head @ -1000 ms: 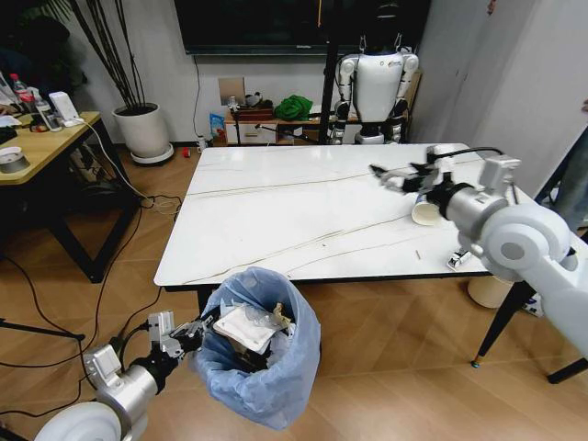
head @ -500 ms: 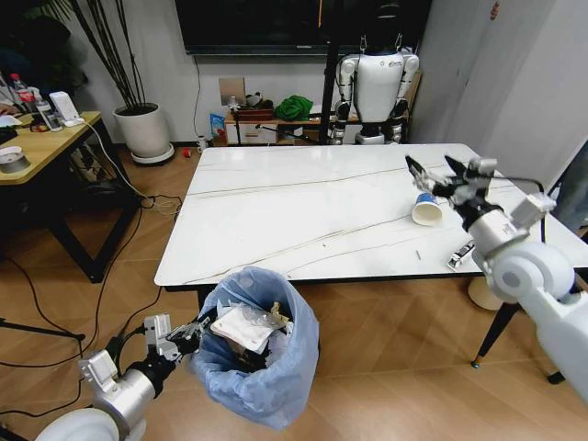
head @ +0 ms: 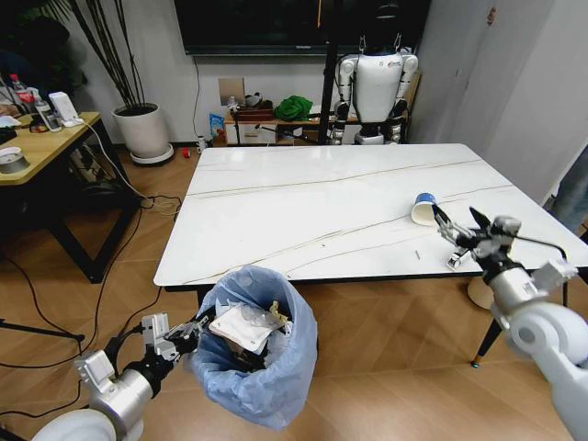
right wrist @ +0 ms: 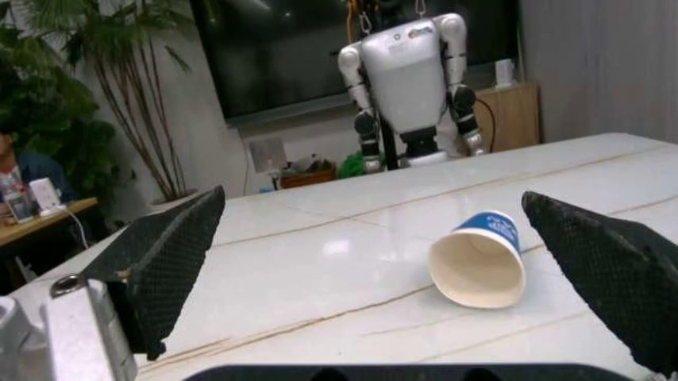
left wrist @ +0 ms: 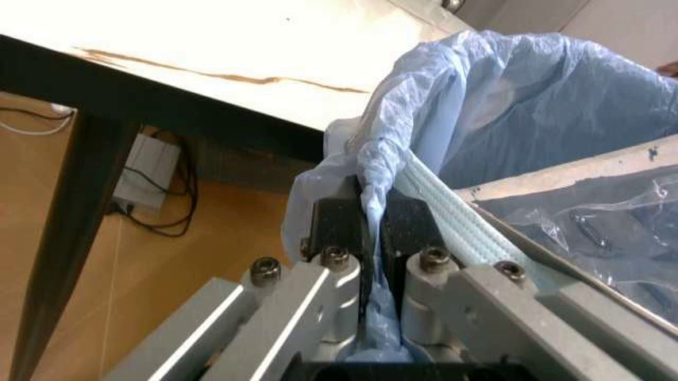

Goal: Pick up the trash bin and place the trash from the table into it.

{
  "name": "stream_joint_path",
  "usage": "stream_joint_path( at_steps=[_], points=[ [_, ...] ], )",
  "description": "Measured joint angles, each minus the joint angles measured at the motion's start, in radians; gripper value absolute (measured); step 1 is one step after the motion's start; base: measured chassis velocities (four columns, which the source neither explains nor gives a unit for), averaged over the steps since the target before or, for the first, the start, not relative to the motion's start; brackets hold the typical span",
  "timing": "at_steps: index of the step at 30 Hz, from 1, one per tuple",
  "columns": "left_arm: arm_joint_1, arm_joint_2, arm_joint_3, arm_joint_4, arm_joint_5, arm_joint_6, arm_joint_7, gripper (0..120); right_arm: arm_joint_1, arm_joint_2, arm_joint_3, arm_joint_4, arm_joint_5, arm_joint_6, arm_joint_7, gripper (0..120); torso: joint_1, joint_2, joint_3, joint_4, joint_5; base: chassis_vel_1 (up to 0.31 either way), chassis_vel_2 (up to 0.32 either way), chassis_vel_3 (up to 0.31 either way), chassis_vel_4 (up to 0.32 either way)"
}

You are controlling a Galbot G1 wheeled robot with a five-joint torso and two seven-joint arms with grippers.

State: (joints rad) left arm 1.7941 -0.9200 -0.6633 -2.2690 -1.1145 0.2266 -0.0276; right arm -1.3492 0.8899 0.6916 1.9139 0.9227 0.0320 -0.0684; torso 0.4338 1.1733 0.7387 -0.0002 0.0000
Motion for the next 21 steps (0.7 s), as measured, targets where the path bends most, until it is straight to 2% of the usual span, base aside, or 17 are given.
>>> stream_joint_path(
  at_steps=[10, 21],
  points=[
    [0.02, -0.013, -0.001, -0.019, 0.016, -0.002, 0.003, 0, -0.058, 0.052, 0.056, 0.014, -0.012, 0.012, -0.026, 100, 0.0, 0.0, 0.0, 0.0003, -0.0002, -0.032, -0.035, 0.046, 0.035],
    [0.022, -0.028, 0.007, -0.02, 0.03, -0.002, 0.007, 0, -0.072, 0.055, 0.064, 0.022, -0.015, 0.017, -0.033, 100, 0.0, 0.0, 0.0, 0.0002, 0.0004, -0.195, -0.195, 0.192, 0.179]
  ],
)
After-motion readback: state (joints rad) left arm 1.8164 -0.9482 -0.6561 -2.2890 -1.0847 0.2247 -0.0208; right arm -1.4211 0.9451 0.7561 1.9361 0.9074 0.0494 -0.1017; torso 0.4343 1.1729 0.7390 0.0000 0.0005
